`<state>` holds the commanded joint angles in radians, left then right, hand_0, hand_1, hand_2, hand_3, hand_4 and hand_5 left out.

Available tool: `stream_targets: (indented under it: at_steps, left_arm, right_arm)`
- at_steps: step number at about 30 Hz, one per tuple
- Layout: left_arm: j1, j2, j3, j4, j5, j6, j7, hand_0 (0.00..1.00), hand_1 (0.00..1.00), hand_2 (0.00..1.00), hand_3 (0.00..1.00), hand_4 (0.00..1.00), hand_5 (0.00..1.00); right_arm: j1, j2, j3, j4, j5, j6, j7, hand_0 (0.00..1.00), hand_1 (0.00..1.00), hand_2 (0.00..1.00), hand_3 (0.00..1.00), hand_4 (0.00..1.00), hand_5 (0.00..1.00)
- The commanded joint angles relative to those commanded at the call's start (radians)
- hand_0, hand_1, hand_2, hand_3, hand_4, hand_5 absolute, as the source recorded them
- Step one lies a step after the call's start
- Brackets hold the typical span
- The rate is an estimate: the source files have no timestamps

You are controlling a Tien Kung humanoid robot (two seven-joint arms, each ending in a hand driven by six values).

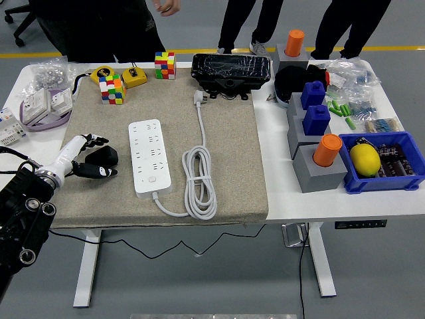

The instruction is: Pick up the plug,place it near the board,insert it into the board,press the button

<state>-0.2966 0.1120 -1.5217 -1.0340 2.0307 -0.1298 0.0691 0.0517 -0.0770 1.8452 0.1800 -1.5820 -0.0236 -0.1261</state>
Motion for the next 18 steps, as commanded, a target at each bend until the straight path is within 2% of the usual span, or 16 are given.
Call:
stream_targets:
  at_steps: [3,4,9,10,15,16,18]
  left_arm:
    - [0.0,0.0,0.0,0.0,0.004,0.003,0.004,0.839,0.812,0.779,0.743,0.998,0.098]
    - [0.001,0.0,0.001,0.0,0.004,0.005,0.004,0.733,0.765,0.742,0.728,0.998,0.088]
    - [0.001,-0.001,0.001,0.001,0.005,0.013,0.006,0.733,0.765,0.742,0.728,0.998,0.088]
    - [0.001,-0.001,0.002,0.004,0.003,0.015,0.005,0.685,0.732,0.695,0.624,0.998,0.028]
    - [0.003,-0.002,0.002,0.013,0.004,0.011,0.007,0.685,0.732,0.695,0.624,0.998,0.028]
    - [0.003,-0.002,0.002,0.014,0.005,0.01,0.007,0.615,0.652,0.63,0.591,0.879,0.002]
    - [0.004,-0.003,0.003,0.012,0.013,0.014,0.008,0.615,0.652,0.63,0.591,0.879,0.002]
  right_arm:
    - [0.0,0.0,0.0,0.0,0.0,0.0,0.001,0.77,0.71,0.715,0.764,0.998,0.998]
    - [0.0,0.0,0.0,0.0,0.0,0.0,0.001,0.77,0.711,0.715,0.764,0.998,0.998]
    - [0.0,0.0,0.0,0.0,0.0,0.0,0.001,0.77,0.711,0.715,0.764,0.998,0.998]
    - [0.0,0.0,0.0,0.0,0.0,0.0,0.0,0.77,0.711,0.714,0.764,0.998,0.998]
    - [-0.001,0.001,0.0,0.0,0.001,0.0,0.0,0.77,0.711,0.714,0.764,0.998,0.998]
    - [-0.001,0.0,0.0,0.0,0.001,0.0,0.0,0.769,0.71,0.714,0.764,0.998,0.998]
    - [-0.002,0.001,-0.001,0.0,0.002,0.0,0.0,0.769,0.71,0.714,0.764,0.998,0.998]
